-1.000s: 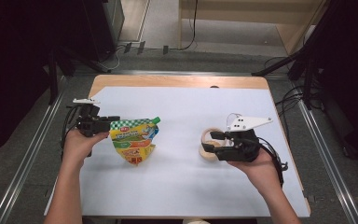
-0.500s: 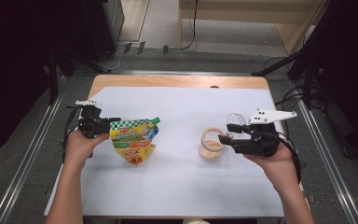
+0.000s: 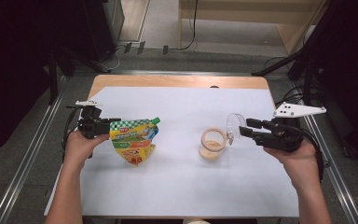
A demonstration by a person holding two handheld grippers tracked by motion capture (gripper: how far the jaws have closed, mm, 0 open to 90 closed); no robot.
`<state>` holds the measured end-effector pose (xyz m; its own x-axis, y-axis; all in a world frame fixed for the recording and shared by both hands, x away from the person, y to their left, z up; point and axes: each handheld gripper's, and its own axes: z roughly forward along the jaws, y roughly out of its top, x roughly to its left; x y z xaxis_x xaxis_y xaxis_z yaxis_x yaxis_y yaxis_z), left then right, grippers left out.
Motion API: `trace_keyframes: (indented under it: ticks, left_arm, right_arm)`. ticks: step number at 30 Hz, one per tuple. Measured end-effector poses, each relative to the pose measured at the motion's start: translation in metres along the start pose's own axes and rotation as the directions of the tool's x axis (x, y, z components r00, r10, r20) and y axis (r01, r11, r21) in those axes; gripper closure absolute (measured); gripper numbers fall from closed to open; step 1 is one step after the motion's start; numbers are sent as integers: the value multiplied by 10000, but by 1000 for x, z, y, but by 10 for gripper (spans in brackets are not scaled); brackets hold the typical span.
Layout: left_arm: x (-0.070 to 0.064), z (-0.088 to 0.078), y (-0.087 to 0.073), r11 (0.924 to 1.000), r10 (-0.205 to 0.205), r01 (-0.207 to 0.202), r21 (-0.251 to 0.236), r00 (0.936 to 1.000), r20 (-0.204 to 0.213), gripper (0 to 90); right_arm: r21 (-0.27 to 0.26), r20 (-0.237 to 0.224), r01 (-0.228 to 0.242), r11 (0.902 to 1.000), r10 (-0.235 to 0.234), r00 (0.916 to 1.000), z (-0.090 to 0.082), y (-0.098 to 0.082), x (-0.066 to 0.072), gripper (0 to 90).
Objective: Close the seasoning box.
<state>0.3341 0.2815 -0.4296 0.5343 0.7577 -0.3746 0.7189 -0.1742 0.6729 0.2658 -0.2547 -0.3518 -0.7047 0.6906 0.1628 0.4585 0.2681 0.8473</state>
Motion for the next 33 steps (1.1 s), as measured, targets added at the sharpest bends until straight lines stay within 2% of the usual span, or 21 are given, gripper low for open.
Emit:
trace_keyframes:
  ticks: [4,10,16,19,21,24,29,33]
  left_arm:
    - [0,-1,0,10000,-17,16,-36,9999,-118,469]
    - [2,-3,0,9999,-92,92,-141,9999,-63,468]
    - [2,-3,0,9998,-113,112,-151,9999,-34,467]
    - [2,-2,0,9998,-106,106,-138,9999,-19,467]
    - [2,-2,0,9999,-87,87,-116,10000,-17,467]
    - [1,-1,0,10000,-77,77,-54,10000,-10,467]
    - [1,1,0,10000,-57,57,21,10000,23,465]
    - [0,3,0,9999,-14,13,129,10000,29,465]
  right_arm:
    - [32,347,-205,9998,204,9992,-3,-3,-9,592]
    - [-36,623,-547,9985,548,9965,-7,-9,-23,630]
    - [-69,977,-1038,9946,1039,9898,-8,-20,-39,685]
    - [-93,1094,-1385,9903,1387,9843,-3,-25,-44,739]
    - [-255,1135,-1444,9892,1464,9827,1,-29,-47,810]
    - [-136,1212,-1488,9888,1494,9813,10,-36,-50,873]
    - [112,1259,-1549,9879,1523,9803,23,-44,-53,900]
    - [165,1080,-1788,9838,1760,9785,32,-49,-54,900]
